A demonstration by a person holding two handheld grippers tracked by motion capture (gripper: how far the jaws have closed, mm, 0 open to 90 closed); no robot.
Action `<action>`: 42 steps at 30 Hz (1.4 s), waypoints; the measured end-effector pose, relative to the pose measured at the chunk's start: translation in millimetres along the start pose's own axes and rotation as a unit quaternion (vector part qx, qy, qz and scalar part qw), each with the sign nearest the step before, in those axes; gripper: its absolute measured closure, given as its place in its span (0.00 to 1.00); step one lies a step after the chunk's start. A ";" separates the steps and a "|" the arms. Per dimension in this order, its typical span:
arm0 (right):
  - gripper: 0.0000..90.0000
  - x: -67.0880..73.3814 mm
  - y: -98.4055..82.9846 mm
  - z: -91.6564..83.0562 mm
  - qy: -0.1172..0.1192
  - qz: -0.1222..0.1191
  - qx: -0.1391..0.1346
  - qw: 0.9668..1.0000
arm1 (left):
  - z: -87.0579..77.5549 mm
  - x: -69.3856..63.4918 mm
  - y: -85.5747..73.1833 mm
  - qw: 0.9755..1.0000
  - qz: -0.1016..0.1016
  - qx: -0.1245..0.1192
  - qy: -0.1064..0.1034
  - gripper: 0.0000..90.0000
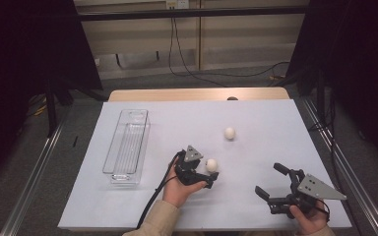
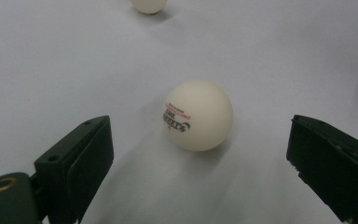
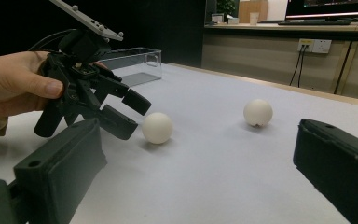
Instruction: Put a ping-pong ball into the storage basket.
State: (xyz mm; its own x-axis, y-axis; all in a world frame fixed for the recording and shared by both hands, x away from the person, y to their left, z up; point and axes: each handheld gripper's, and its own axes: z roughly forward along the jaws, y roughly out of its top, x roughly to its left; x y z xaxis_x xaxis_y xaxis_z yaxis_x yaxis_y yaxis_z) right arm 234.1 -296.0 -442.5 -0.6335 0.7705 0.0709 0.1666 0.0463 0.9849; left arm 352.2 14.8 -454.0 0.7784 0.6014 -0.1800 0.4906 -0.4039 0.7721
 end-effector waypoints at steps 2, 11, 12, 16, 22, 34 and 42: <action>0.01 0.0 0.0 0.0 0.000 0.000 0.000 1.000 | 1.2 -0.2 0.6 1.000 0.001 0.001 0.000 0.09; 0.01 -0.1 0.1 -0.2 0.000 0.000 -0.001 1.000 | 3.3 -0.3 1.4 1.000 0.004 0.008 -0.002 0.11; 0.01 -0.1 0.1 -0.1 0.000 0.000 -0.001 1.000 | 3.6 0.0 1.3 1.000 0.005 0.009 -0.001 0.12; 0.01 0.0 0.2 -0.2 0.000 0.000 -0.001 1.000 | 5.0 0.4 1.3 1.000 0.004 0.012 -0.001 0.14; 0.01 0.1 0.3 -0.2 0.000 0.001 -0.002 1.000 | 7.9 0.7 1.3 1.000 0.005 0.020 0.000 0.16; 0.01 -0.3 0.3 -0.1 0.000 0.000 -0.001 1.000 | 11.5 2.4 2.5 1.000 0.000 0.028 0.006 0.22; 0.01 -0.2 0.3 -0.4 0.000 0.002 -0.001 1.000 | 13.8 3.5 2.8 1.000 0.000 0.030 0.007 0.24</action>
State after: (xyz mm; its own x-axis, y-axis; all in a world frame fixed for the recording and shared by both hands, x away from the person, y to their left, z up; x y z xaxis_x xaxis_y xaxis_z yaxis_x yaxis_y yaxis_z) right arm 234.0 -296.4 -442.2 -0.6326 0.7709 0.0739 0.1676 0.0431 0.9849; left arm 361.7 6.2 -460.9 0.7732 0.6106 -0.1711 0.5134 -0.4444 0.7342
